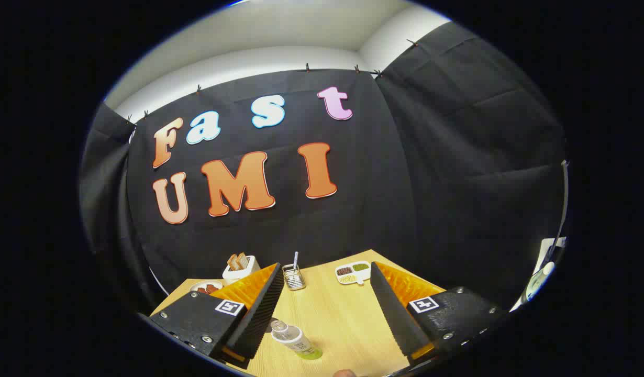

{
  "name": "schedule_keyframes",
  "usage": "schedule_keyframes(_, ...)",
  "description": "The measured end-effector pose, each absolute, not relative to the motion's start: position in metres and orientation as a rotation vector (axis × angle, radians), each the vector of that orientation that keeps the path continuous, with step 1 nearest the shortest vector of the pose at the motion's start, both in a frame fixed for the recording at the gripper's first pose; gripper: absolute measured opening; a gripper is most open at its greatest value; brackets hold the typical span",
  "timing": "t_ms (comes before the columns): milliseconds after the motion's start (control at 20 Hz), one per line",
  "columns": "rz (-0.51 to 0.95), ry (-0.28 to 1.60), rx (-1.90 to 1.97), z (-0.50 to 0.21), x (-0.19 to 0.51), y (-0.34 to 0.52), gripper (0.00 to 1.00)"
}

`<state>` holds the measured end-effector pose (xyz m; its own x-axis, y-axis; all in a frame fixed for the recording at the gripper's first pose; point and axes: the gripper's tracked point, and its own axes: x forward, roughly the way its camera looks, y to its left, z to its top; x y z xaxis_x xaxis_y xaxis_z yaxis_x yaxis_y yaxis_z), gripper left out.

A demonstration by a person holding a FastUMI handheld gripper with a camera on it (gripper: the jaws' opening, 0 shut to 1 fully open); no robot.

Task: Take the bottle from table, then pour the juice into the cup, finally place the bottle on the coaster

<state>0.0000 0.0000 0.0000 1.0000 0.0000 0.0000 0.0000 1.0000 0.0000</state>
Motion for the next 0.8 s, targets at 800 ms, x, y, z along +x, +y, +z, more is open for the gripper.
schedule_keyframes(800,0.109,-0.09,-0.013,-0.006,-0.007,0.061,0.98)
